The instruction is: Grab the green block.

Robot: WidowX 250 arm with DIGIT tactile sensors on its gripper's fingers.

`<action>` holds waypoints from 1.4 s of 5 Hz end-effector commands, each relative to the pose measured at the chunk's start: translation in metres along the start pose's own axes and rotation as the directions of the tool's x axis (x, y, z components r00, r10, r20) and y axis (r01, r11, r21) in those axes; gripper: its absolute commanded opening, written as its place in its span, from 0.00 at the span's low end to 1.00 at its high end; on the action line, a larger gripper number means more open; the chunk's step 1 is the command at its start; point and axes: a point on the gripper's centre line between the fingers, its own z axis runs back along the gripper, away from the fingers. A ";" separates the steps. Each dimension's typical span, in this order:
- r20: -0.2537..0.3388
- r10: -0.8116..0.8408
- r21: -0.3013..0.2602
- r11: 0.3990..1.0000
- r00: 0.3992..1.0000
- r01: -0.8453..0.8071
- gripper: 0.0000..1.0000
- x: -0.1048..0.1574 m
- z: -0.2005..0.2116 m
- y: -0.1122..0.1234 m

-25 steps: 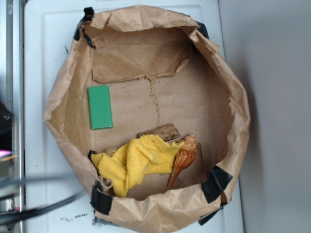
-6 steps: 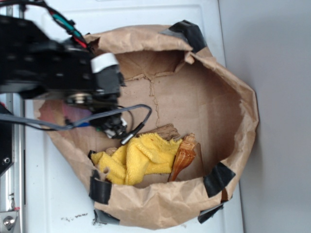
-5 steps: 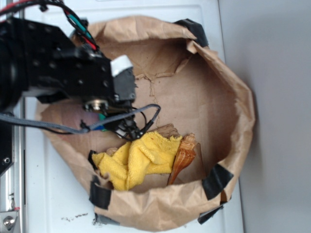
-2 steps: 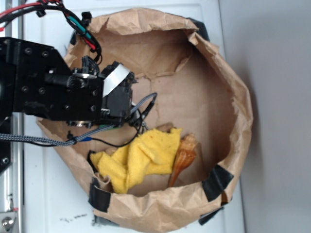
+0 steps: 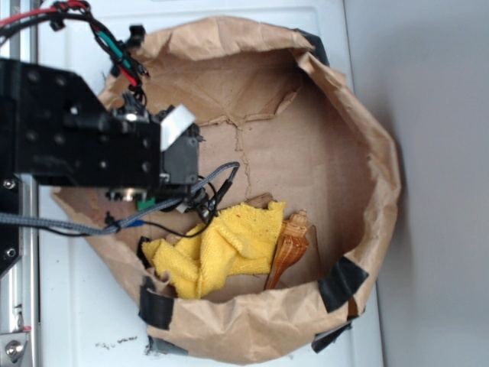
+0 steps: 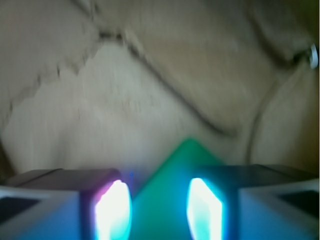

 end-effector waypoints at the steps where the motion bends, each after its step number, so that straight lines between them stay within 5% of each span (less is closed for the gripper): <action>1: -0.011 0.189 -0.111 0.976 0.982 -0.189 1.00 0.008 0.036 0.007; 3: -0.009 0.268 -0.108 0.958 0.963 -0.267 1.00 0.000 0.032 0.003; 7: 0.076 0.197 0.056 0.978 0.978 -0.201 1.00 -0.015 -0.034 0.000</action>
